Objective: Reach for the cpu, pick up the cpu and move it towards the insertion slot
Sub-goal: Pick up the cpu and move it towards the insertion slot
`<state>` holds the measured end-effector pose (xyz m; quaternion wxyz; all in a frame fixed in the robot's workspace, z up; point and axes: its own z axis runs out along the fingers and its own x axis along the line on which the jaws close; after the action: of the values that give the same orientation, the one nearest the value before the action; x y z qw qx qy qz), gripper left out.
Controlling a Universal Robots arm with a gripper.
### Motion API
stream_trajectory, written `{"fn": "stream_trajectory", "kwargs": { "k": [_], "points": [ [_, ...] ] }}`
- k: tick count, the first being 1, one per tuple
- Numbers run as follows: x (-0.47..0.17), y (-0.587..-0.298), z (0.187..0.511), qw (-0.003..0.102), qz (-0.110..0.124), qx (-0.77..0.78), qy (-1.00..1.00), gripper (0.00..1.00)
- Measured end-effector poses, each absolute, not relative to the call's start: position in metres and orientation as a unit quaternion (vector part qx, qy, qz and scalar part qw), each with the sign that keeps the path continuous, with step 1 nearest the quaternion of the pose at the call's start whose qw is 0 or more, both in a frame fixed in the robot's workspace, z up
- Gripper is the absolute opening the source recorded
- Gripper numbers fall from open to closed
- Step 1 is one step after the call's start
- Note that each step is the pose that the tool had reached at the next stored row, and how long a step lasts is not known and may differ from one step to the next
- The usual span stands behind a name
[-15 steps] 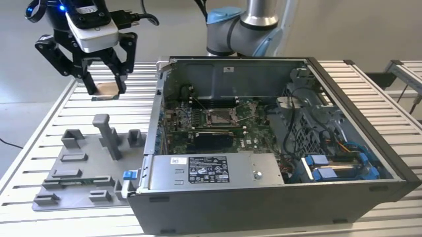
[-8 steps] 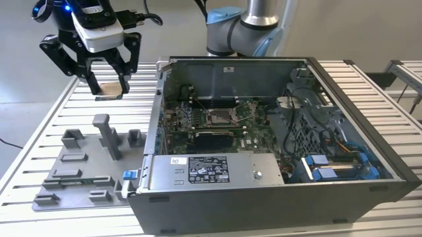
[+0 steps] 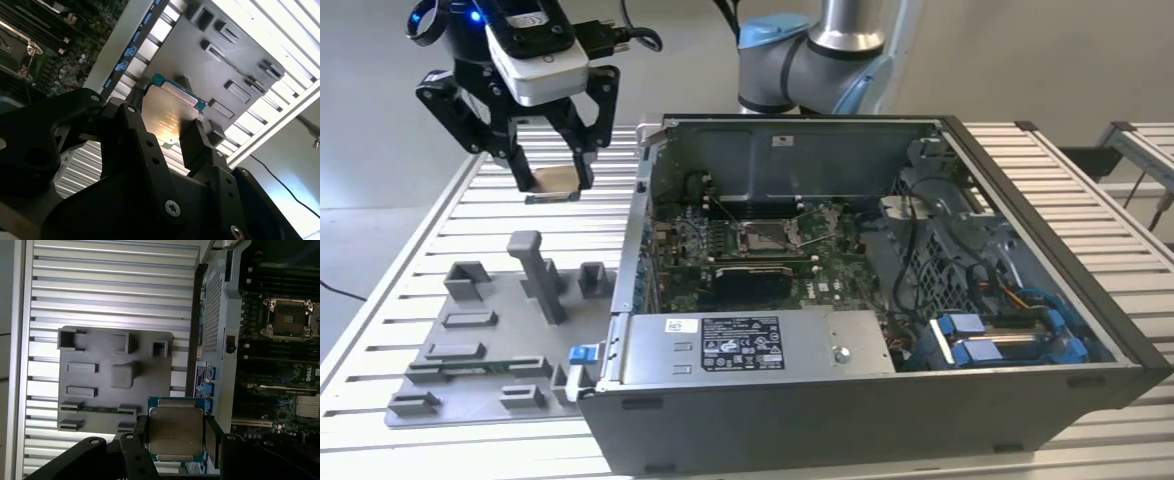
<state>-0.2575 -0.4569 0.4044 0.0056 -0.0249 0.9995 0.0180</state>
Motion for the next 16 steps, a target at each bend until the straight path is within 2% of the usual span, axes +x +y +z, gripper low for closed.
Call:
{"fn": "stream_trajectory", "kwargs": {
  "k": [16],
  "points": [
    [-0.240,-0.457,0.404,0.006,0.018,-0.025,1.000,0.00]
  ]
}}
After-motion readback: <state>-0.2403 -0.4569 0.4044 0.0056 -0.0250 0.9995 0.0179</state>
